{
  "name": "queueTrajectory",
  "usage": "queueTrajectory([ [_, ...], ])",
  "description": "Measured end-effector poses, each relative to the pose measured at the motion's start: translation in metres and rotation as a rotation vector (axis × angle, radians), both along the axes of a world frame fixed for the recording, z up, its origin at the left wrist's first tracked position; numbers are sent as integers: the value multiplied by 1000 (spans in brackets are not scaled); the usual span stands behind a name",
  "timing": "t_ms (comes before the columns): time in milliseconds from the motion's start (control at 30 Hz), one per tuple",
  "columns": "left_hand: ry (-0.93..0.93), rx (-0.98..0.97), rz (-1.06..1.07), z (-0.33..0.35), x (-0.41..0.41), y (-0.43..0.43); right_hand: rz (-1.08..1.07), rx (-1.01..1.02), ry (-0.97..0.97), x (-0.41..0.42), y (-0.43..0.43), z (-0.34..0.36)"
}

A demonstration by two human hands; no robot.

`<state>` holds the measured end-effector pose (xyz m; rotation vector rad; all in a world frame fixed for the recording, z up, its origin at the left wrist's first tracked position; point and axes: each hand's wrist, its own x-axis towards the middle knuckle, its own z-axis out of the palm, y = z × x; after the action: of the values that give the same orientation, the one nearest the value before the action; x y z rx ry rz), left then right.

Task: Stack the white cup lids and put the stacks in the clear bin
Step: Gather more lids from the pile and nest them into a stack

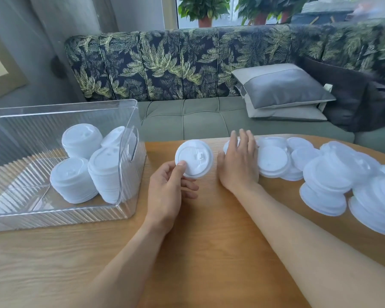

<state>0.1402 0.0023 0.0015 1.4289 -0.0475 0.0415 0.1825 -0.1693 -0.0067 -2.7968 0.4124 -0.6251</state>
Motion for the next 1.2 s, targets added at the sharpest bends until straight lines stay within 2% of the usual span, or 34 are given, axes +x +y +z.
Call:
queueTrajectory([
  [100,-6,-17,-7,0,7,-1,-86,-79,39,15,0,-1],
  [267,-21,-13,-13,-2,8,0,-141,-49,91,20,-3,-2],
  [467,-24,-45,37,-2,3,1,-30,-53,-104,3,0,2],
  [600,-23,-84,69,0,-6,3,148,104,-236,-20,3,4],
  [733,-10,-84,64,0,-21,5,253,157,-267,-48,3,6],
  [800,-6,-81,61,1,-33,7,310,247,-282,-64,5,6],
  [1067,42,-59,30,6,-93,14,258,598,-318,-137,23,3],
  [1200,66,-34,17,5,-125,19,240,702,-297,-176,32,1],
])
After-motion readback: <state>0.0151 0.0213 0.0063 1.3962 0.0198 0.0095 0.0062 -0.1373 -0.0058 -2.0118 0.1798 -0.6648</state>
